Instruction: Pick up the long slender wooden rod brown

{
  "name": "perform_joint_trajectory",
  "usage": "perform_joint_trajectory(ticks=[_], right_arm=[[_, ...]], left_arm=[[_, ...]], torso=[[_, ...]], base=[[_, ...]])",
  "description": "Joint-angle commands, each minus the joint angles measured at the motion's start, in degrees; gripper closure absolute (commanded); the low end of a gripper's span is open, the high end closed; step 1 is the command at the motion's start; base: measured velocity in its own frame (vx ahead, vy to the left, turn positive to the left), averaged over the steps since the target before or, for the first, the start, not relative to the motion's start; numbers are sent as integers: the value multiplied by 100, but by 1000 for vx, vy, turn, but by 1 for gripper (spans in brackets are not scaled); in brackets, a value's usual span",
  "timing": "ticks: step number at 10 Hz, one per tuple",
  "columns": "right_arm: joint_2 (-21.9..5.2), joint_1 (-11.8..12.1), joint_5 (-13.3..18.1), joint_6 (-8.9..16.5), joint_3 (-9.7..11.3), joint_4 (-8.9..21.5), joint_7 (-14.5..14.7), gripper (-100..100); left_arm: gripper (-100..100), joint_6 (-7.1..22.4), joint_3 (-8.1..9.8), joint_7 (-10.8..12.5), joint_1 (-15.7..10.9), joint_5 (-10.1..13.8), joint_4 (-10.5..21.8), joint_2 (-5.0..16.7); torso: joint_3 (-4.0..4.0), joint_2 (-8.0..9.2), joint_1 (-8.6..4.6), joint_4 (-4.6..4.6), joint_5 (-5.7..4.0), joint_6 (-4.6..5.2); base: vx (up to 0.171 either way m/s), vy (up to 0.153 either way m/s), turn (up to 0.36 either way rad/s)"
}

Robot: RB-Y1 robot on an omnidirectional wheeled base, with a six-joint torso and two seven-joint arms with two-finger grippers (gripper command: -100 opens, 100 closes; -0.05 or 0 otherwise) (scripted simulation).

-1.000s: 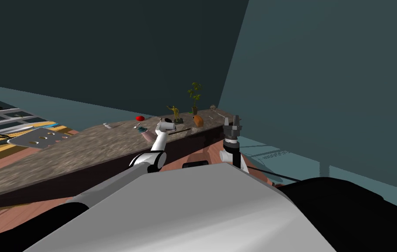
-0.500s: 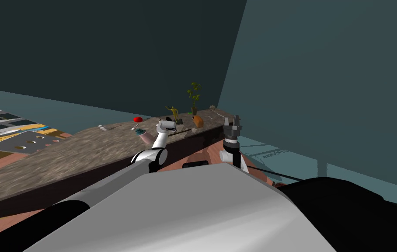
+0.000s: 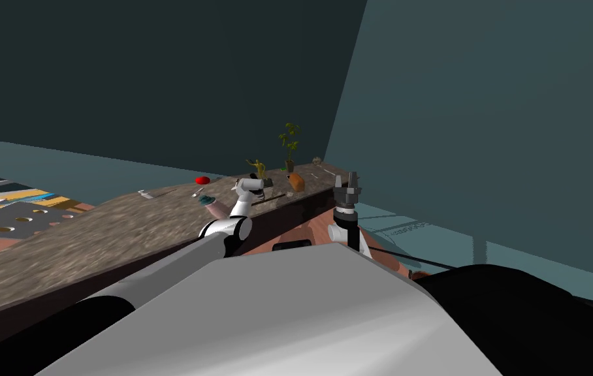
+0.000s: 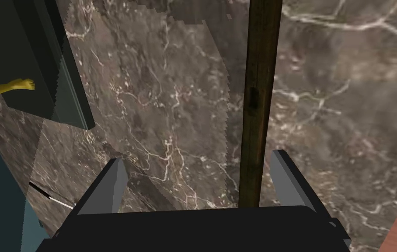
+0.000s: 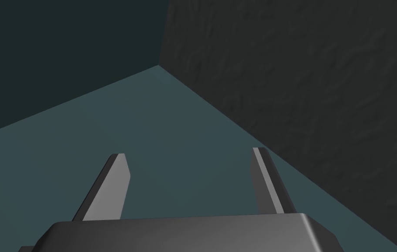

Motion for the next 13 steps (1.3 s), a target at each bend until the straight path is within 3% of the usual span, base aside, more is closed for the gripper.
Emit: perform_joint_trajectory(ticks=[1, 5, 8, 13], right_arm=[[0, 0, 0, 0, 0, 0, 0, 0], [0, 0, 0, 0, 0, 0, 0, 0], [0, 0, 0, 0, 0, 0, 0, 0], [0, 0, 0, 0, 0, 0, 0, 0]], left_arm=[[-100, 286, 118, 41, -176, 23, 286, -31], [-100, 801, 301, 111, -447, 50, 817, -105], [-100, 1060, 383, 140, -562, 62, 1019, -143], [-100, 1742, 665, 234, -927, 107, 1674, -319]], torso=[[0, 0, 0, 0, 0, 0], [0, 2, -1, 0, 0, -1], [2, 3, 1, 1, 0, 0], [-3, -4, 0, -2, 0, -1]], base=[[59, 42, -73], [48, 41, -43], [42, 40, -34], [58, 46, -50]])
